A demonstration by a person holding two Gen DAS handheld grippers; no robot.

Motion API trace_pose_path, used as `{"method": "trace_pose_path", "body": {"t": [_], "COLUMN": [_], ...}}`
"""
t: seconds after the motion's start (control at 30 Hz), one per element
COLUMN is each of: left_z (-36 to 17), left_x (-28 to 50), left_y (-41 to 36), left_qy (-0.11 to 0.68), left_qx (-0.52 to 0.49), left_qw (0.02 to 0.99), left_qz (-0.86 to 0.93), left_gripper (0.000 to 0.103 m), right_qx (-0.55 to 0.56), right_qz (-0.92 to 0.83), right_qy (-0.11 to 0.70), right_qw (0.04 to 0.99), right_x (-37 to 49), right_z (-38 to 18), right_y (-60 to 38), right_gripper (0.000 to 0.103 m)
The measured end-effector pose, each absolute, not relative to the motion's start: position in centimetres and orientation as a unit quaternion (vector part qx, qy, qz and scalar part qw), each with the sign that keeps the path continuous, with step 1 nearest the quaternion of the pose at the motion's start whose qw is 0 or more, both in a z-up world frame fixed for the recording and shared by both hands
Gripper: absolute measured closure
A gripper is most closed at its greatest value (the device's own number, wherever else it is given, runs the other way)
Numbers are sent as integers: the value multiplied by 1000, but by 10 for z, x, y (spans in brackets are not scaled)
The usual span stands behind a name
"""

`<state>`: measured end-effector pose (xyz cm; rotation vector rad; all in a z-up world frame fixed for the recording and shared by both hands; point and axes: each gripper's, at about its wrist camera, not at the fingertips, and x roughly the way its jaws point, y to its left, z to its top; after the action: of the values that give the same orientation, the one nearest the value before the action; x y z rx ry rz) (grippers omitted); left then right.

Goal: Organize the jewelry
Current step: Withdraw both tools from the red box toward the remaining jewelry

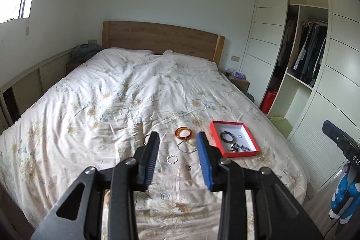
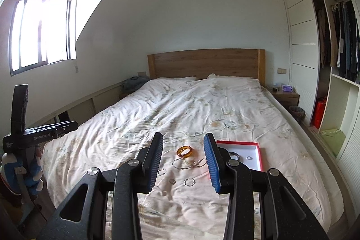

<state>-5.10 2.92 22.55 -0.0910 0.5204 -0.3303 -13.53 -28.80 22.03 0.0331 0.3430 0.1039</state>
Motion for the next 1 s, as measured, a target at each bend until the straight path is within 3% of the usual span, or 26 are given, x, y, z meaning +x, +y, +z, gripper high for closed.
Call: {"method": "trace_pose_path", "body": {"t": [0.47, 1.0], "left_z": [186, 86], "left_x": [-30, 32], "left_y": [13, -6], "left_qy": [301, 389], "left_qx": [-20, -25], "left_qw": [941, 910], "left_qz": [-153, -143], "left_gripper": [66, 66], "right_qx": [43, 64], "right_qz": [64, 102], "right_qy": [211, 318], "right_qw": [974, 941], "right_x": [-107, -18], "right_z": [185, 93], "right_y": [-298, -297], "right_gripper": [65, 65]}}
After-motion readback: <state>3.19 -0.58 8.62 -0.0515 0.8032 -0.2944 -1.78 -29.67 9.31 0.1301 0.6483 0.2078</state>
